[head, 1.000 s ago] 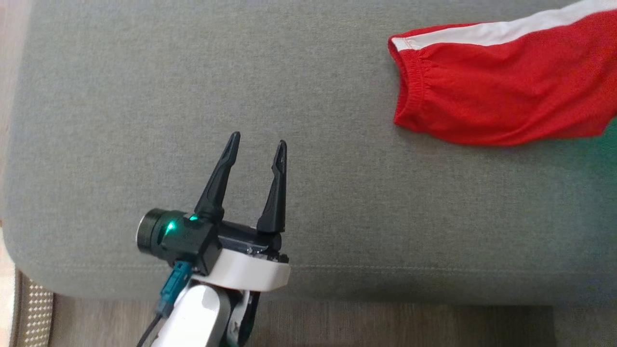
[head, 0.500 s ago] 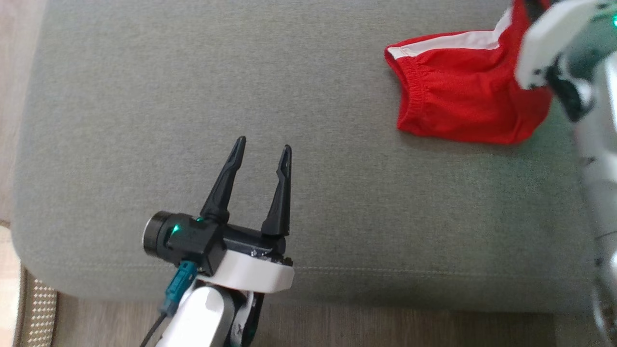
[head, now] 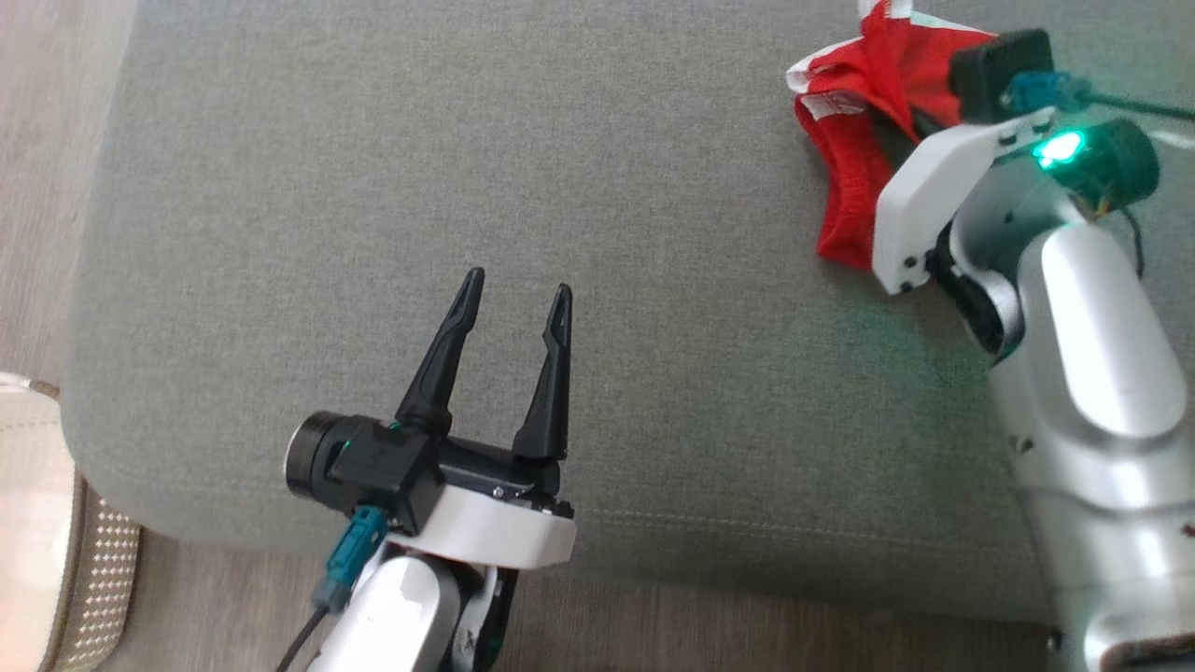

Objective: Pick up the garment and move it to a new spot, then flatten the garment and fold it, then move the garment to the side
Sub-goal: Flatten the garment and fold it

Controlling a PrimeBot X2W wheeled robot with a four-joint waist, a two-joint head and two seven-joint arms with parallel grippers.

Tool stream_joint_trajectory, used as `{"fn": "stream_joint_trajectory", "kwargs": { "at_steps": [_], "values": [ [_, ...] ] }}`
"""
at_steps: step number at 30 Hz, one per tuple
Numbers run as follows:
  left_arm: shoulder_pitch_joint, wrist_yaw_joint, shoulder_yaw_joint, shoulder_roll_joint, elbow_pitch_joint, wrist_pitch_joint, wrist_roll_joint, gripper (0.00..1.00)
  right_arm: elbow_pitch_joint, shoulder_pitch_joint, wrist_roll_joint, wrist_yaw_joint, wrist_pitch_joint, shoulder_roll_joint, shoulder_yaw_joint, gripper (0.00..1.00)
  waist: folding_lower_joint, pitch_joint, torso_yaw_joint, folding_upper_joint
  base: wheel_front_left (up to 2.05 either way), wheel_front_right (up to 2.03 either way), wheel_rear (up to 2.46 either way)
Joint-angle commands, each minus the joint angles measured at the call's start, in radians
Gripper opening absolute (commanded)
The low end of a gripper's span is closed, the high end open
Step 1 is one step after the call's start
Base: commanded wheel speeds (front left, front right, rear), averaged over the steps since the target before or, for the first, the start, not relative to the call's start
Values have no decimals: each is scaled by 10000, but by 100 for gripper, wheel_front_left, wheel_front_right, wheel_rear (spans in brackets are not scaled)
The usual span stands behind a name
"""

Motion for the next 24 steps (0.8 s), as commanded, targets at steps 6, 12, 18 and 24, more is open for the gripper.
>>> {"fn": "stream_joint_trajectory", "kwargs": {
  "at_steps": [6, 12, 18, 24],
  "values": [
    [-315, 63, 199, 7, -279, -22, -84, 100, -1785, 637, 555, -4, -93, 520, -44, 100, 0, 63, -15, 0, 0, 0, 0],
    [-266, 28, 248, 7, -241, -22, -46, 100, -3781, 1363, 495, -4, -542, -289, -1271, 100, 0, -69, -28, 0, 0, 0, 0],
    [-188, -6, 243, 7, -251, -22, -47, 100, -3860, 2125, 667, -4, -1348, -1918, -1813, 100, 0, -192, 43, 0, 0, 0, 0],
    [-248, -73, 86, 7, -288, -23, -65, 100, -2153, 1869, 1339, -4, -2639, -3427, -383, 0, 0, -81, 314, 0, 0, 0, 0]
  ]
}}
